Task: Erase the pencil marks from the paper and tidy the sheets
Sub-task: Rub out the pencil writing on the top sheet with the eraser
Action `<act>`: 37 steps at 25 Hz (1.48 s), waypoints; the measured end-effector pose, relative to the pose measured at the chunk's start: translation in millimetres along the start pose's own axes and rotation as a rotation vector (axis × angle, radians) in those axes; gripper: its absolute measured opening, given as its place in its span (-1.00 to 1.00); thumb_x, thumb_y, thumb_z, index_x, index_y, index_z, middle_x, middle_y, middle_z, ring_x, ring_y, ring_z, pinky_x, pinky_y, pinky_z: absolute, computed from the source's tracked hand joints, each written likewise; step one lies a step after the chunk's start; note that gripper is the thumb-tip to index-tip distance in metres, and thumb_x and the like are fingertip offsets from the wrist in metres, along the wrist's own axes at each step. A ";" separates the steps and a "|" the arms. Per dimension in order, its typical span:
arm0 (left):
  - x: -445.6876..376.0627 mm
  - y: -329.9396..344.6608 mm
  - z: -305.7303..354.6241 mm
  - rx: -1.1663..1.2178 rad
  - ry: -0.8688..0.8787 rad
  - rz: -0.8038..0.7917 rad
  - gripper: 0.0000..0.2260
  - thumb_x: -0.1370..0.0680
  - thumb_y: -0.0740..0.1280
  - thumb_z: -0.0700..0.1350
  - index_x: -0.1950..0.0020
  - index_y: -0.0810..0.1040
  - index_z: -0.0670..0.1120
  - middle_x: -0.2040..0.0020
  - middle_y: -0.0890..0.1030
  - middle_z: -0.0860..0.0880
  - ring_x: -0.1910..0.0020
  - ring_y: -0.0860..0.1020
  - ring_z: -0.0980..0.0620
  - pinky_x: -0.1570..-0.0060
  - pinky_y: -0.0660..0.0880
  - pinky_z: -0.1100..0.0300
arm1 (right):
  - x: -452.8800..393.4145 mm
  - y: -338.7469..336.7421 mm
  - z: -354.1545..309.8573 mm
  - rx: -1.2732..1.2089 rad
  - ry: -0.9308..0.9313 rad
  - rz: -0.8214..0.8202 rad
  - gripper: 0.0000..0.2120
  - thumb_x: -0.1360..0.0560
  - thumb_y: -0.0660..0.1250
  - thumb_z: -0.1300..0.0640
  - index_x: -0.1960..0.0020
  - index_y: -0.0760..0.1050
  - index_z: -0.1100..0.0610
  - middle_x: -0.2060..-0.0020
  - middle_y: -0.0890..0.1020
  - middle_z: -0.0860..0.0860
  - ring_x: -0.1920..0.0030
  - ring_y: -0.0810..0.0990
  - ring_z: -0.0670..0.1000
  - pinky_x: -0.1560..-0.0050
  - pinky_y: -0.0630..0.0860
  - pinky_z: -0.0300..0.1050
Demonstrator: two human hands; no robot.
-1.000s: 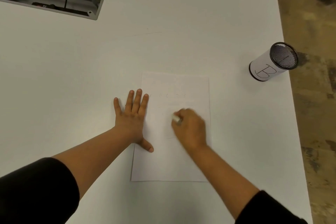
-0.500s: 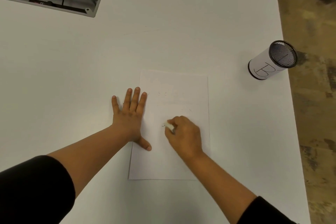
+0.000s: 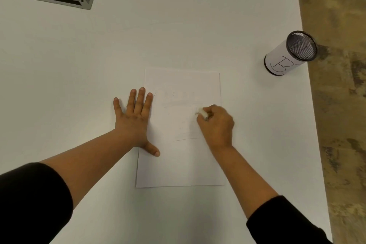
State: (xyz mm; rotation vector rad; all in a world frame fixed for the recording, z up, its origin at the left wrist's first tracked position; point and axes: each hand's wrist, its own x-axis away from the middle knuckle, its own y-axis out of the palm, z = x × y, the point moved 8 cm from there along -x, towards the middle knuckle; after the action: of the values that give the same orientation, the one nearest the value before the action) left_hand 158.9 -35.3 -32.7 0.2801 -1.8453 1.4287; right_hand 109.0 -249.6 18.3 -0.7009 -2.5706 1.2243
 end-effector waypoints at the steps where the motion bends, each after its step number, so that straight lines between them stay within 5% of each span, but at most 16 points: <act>1: 0.0 0.7 -0.3 0.003 0.000 -0.001 0.40 -0.01 0.28 0.58 -0.18 -0.71 -0.14 -0.28 -0.61 -0.16 -0.41 -0.46 -0.20 -0.33 -0.27 -0.34 | -6.2 -5.5 6.9 -0.004 0.055 0.041 -0.92 -0.30 0.43 0.31 0.31 0.53 0.24 0.35 0.60 0.11 0.36 0.54 0.05 0.32 0.42 -0.22; 6: 1.0 -0.1 0.1 0.003 0.002 -0.013 0.39 -0.03 0.30 0.57 -0.16 -0.72 -0.14 -0.27 -0.61 -0.16 -0.41 -0.47 -0.20 -0.33 -0.27 -0.34 | 49.3 21.4 -26.9 -0.030 -0.123 -0.129 -0.88 -0.25 0.41 0.40 0.32 0.52 0.23 0.39 0.56 0.11 0.41 0.48 0.01 0.33 0.25 -0.37; 12: 0.4 0.7 0.4 0.003 0.003 -0.017 0.40 -0.01 0.29 0.58 -0.19 -0.70 -0.14 -0.28 -0.61 -0.15 -0.41 -0.46 -0.20 -0.33 -0.27 -0.34 | 8.9 -10.1 6.5 0.036 0.044 0.012 -0.94 -0.33 0.38 0.34 0.28 0.53 0.23 0.33 0.58 0.11 0.35 0.51 0.03 0.31 0.32 -0.30; 16: 0.9 -0.7 0.4 0.000 0.004 -0.016 0.40 -0.02 0.29 0.57 -0.23 -0.67 -0.14 -0.28 -0.60 -0.15 -0.41 -0.46 -0.20 -0.33 -0.27 -0.33 | 60.5 7.5 -9.4 -0.024 -0.108 -0.177 -0.91 -0.33 0.42 0.34 0.27 0.53 0.21 0.37 0.53 0.03 0.37 0.46 -0.05 0.30 0.29 -0.42; 22: 1.1 -0.8 1.3 -0.003 0.015 -0.008 0.40 -0.02 0.29 0.58 -0.25 -0.65 -0.15 -0.28 -0.60 -0.15 -0.42 -0.45 -0.20 -0.34 -0.23 -0.33 | 35.2 -13.7 22.3 -0.197 0.246 -0.177 -0.86 -0.50 0.30 0.20 -0.05 0.48 0.06 0.14 0.55 -0.05 0.20 0.52 -0.08 0.18 0.44 -0.34; 27: 1.0 0.1 1.3 0.006 0.022 -0.008 0.41 -0.01 0.29 0.58 -0.24 -0.66 -0.15 -0.28 -0.60 -0.16 -0.42 -0.45 -0.21 -0.35 -0.23 -0.33 | 52.7 5.0 18.2 -0.679 0.601 -0.333 -0.84 -0.56 0.09 0.31 0.05 0.39 0.11 0.20 0.51 0.01 0.30 0.48 -0.06 0.26 0.51 -0.29; 30: 1.4 -0.3 1.0 0.010 0.023 -0.008 0.40 -0.02 0.30 0.57 -0.22 -0.67 -0.15 -0.27 -0.61 -0.16 -0.42 -0.46 -0.21 -0.35 -0.24 -0.32 | 41.6 4.2 11.7 -0.615 0.614 -0.341 -0.81 -0.54 0.10 0.27 0.17 0.38 0.06 0.33 0.43 -0.02 0.36 0.37 -0.07 0.33 0.36 -0.26; 35: 0.9 -0.9 1.3 0.024 0.027 -0.008 0.40 -0.02 0.31 0.56 -0.22 -0.68 -0.14 -0.27 -0.61 -0.15 -0.41 -0.46 -0.21 -0.35 -0.24 -0.32 | 11.7 -1.4 -6.1 -0.220 0.304 -0.253 -0.62 -0.55 0.19 0.10 0.41 0.20 0.11 0.49 0.28 -0.03 0.44 0.23 -0.06 0.42 0.19 -0.18; 37: 1.0 -0.6 1.1 0.022 0.028 -0.007 0.40 -0.02 0.31 0.56 -0.22 -0.67 -0.14 -0.27 -0.61 -0.15 -0.41 -0.46 -0.21 -0.35 -0.23 -0.32 | 4.6 -4.2 -8.8 -0.081 0.246 -0.205 -0.61 -0.51 0.26 0.00 0.43 0.27 0.10 0.51 0.35 -0.04 0.45 0.31 -0.04 0.44 0.21 -0.16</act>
State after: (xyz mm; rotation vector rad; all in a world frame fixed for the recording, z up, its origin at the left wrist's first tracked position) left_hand 158.1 -36.2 -31.7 0.2760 -1.8050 1.4416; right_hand 107.0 -243.6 27.1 -0.5487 -2.4279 0.9147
